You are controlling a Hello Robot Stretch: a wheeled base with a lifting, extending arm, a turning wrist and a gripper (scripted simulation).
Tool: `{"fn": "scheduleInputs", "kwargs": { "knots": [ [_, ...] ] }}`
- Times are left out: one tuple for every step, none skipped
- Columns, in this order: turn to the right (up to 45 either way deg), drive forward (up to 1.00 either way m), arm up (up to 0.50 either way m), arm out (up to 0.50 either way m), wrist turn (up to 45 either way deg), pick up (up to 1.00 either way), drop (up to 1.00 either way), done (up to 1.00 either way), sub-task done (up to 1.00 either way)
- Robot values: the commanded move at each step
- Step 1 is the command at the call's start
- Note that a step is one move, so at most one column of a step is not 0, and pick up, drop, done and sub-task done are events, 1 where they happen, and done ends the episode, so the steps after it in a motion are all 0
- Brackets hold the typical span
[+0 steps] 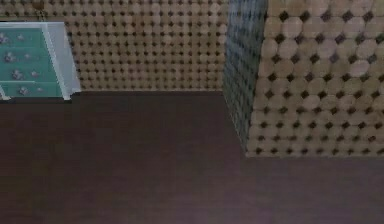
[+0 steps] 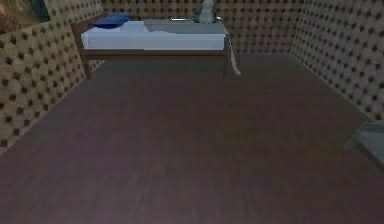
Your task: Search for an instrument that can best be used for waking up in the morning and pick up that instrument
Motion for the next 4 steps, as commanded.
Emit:
{"fn": "scheduleInputs", "kwargs": {
  "knots": [
    [-36.0,0.00,0.00,0.00,0.0,0.00,0.00,0.00,0.00],
    [0.0,1.00,0.00,0.00,0.0,0.00,0.00,0.00,0.00],
    [0.0,0.90,0.00,0.00,0.0,0.00,0.00,0.00,0.00],
    [-18.0,0.00,0.00,0.00,0.0,0.00,0.00,0.00,0.00]
  ]
}}
